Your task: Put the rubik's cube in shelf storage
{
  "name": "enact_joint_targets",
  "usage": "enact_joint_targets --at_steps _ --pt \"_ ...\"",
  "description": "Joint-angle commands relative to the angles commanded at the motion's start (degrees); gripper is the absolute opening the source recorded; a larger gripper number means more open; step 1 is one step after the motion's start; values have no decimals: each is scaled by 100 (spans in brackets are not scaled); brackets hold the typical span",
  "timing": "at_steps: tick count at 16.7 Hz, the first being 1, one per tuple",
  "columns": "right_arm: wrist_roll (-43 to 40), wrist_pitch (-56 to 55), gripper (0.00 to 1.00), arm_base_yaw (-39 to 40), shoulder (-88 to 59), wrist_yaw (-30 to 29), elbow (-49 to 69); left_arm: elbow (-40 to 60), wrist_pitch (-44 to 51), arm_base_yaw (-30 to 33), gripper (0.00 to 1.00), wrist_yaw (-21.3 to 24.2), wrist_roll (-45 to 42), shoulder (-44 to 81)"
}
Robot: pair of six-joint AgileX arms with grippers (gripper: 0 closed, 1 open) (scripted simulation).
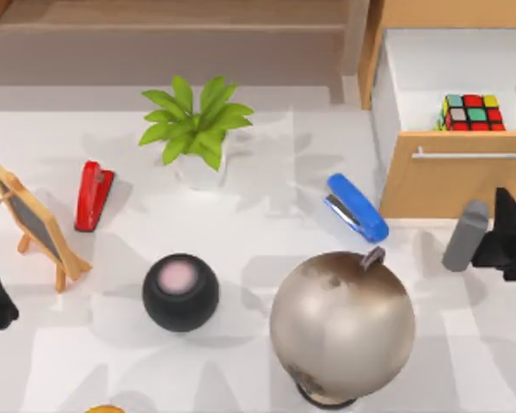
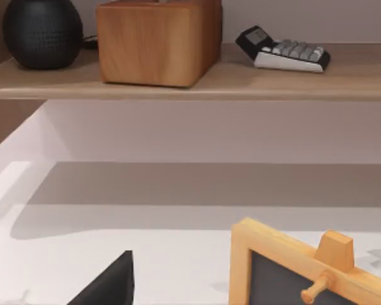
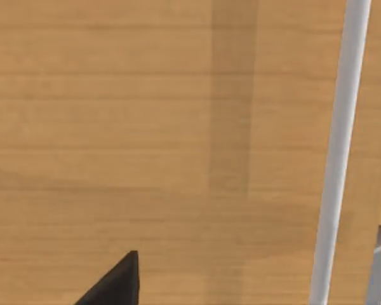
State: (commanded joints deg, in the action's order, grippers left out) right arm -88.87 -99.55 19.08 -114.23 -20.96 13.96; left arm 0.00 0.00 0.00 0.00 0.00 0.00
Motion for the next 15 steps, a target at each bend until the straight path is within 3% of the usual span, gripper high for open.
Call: enact_joint_targets --at_steps 9,15 --pt "8 -102 100 140 -231 -82 -217 0 0 0 100 0 0 0" --pt "148 278 100 689 9 197 202 0 0 0 100 0 0 0"
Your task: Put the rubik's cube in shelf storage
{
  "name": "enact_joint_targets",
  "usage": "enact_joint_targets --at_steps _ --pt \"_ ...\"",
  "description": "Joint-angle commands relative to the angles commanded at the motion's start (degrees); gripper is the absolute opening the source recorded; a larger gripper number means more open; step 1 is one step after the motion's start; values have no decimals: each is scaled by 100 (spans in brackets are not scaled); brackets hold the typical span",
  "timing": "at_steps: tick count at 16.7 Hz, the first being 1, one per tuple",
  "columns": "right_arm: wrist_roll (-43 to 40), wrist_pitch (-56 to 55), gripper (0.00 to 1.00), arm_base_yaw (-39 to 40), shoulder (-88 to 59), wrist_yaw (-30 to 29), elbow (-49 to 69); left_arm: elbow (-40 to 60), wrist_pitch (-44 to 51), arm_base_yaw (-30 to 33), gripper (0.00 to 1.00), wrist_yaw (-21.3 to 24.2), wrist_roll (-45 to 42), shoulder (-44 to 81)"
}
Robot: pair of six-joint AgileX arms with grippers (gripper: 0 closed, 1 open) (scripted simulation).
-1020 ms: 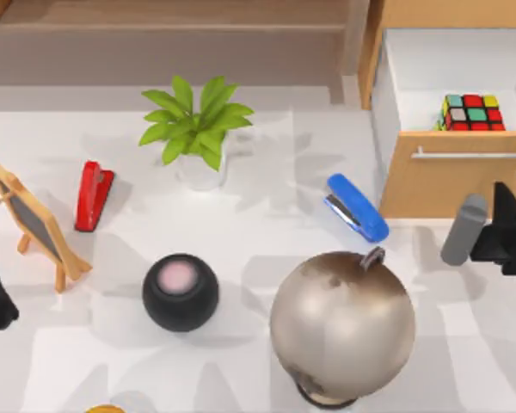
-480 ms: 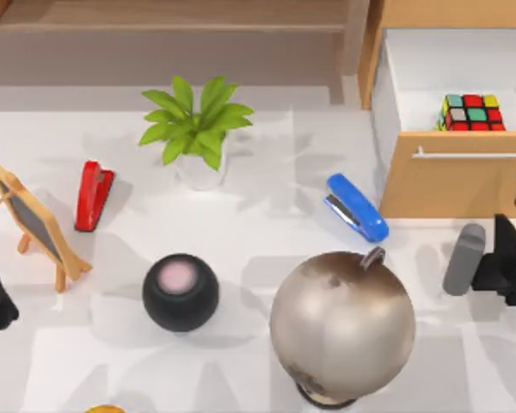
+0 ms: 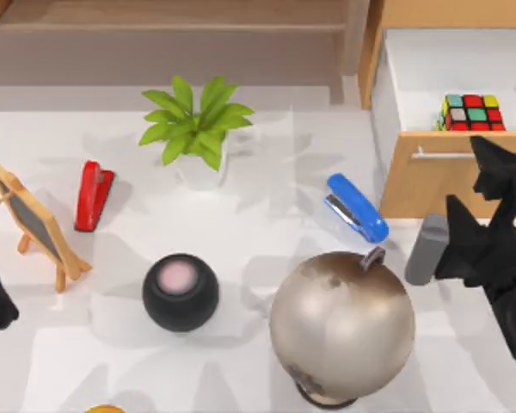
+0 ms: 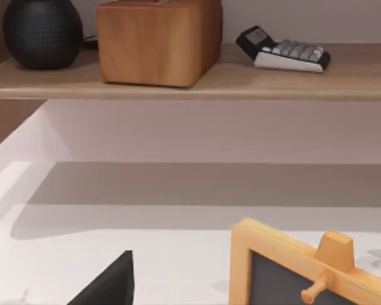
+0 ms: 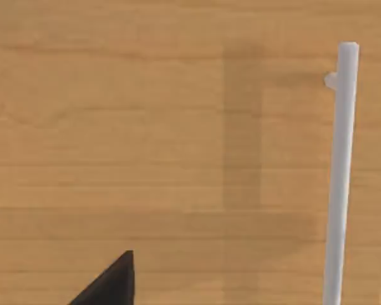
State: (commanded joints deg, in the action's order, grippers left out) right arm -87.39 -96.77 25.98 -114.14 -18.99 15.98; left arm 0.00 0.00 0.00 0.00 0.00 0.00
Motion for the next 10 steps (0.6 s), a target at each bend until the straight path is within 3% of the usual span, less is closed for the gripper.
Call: enact_joint_targets --at_steps 5,10 --pt "386 1004 100 419 236 337 756 0 0 0 100 0 0 0" --pt "1126 2924 100 598 464 640 2081 0 0 0 100 0 0 0"
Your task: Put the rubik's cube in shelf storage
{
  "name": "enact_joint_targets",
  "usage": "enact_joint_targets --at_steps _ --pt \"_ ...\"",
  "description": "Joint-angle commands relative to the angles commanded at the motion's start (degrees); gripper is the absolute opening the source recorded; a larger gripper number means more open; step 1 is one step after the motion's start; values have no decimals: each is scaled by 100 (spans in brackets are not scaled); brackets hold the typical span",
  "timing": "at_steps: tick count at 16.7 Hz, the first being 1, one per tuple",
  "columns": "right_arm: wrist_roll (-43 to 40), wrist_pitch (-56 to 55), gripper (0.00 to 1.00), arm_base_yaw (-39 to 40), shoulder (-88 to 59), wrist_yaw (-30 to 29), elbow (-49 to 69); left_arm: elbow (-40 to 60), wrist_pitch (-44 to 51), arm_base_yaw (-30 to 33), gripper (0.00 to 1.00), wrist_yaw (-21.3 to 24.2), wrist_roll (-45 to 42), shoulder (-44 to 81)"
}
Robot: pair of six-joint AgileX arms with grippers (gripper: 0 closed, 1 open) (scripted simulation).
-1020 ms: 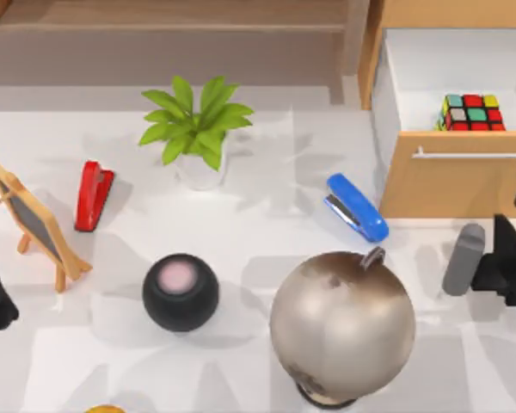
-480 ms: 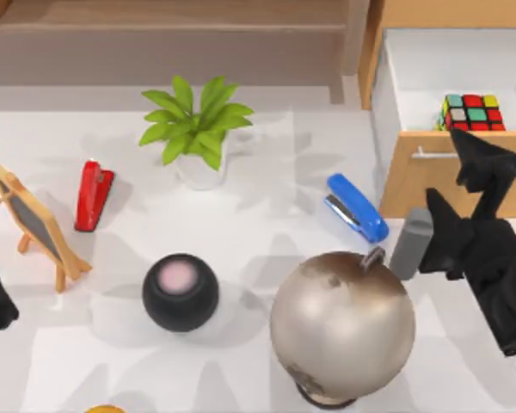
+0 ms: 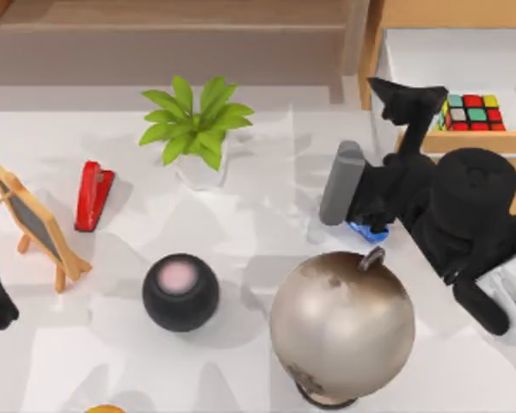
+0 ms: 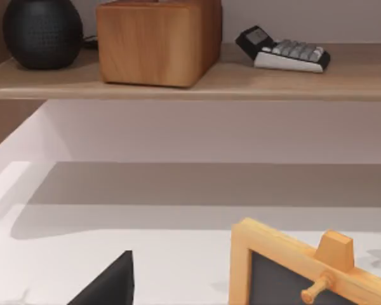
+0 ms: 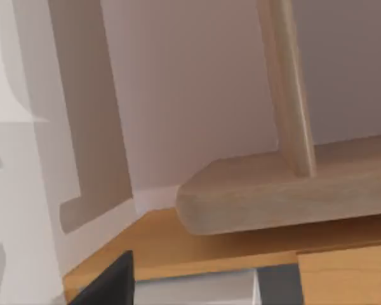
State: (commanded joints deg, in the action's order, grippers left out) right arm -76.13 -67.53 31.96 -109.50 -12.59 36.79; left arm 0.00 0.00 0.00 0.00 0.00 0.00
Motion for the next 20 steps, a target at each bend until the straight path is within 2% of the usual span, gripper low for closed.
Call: enact_joint_targets --at_steps 5,11,16,20 --pt "1286 2805 100 93 -61 230 1752 0 0 0 100 0 0 0" --pt "3553 7410 100 0 -461 580 4374 0 0 0 100 0 0 0" --pt "5709 11327 100 -706 -1164 853 6886 0 0 0 100 0 0 0" --pt "7265 13588 100 -1573 -1931 997 8784 0 0 0 100 0 0 0"
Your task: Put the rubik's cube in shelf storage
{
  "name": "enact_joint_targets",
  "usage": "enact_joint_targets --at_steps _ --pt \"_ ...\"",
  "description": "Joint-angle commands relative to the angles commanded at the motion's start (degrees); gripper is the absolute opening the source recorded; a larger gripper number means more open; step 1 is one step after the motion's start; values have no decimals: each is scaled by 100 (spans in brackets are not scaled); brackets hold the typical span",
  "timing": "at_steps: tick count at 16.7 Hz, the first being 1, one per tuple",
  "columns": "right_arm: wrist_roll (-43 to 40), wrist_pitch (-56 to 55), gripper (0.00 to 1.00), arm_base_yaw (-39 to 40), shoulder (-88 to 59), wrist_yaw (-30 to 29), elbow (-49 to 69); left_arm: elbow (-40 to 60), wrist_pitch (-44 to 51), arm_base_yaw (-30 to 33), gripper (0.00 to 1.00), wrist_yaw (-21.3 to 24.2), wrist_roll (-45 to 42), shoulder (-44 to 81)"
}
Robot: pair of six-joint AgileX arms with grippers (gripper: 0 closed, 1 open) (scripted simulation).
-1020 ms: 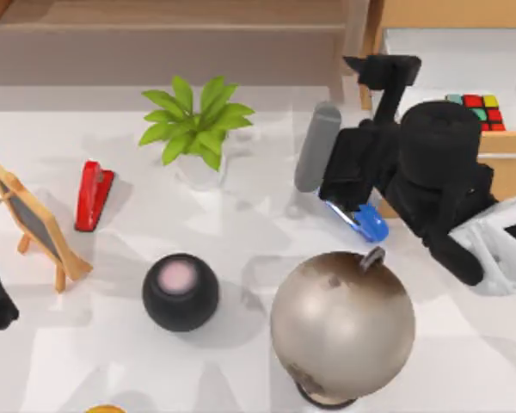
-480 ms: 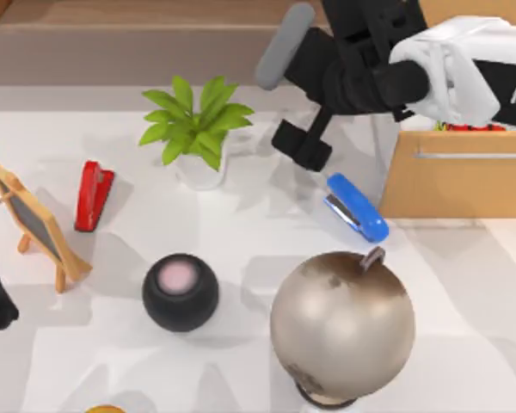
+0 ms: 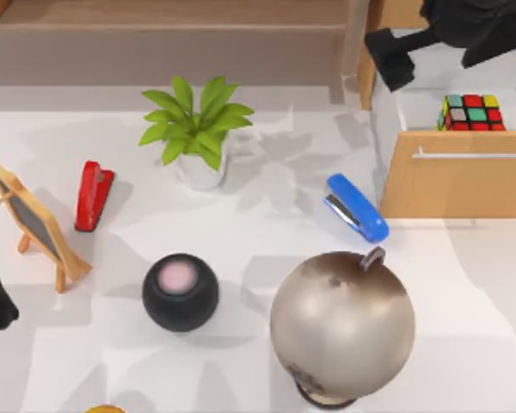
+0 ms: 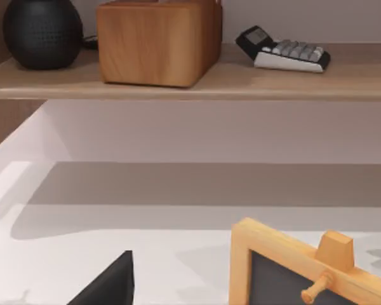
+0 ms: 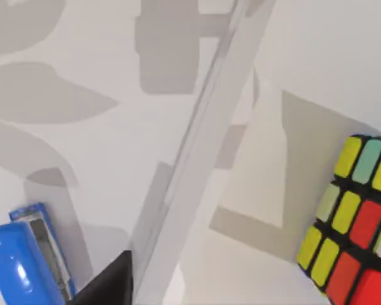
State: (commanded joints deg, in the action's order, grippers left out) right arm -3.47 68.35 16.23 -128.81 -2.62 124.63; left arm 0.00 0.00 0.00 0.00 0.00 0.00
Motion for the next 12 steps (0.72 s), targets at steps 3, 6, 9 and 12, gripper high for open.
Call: enact_joint_targets --at_steps 3,6,9,12 --pt "873 1060 100 -551 -639 74 1035 0 0 0 100 0 0 0" --pt "1344 1573 100 -815 -1105 119 1550 0 0 0 100 0 0 0" --pt "1400 1631 100 -842 -1162 125 1609 0 0 0 100 0 0 0" --pt "1393 1622 100 -820 -1156 119 1599 0 0 0 100 0 0 0"
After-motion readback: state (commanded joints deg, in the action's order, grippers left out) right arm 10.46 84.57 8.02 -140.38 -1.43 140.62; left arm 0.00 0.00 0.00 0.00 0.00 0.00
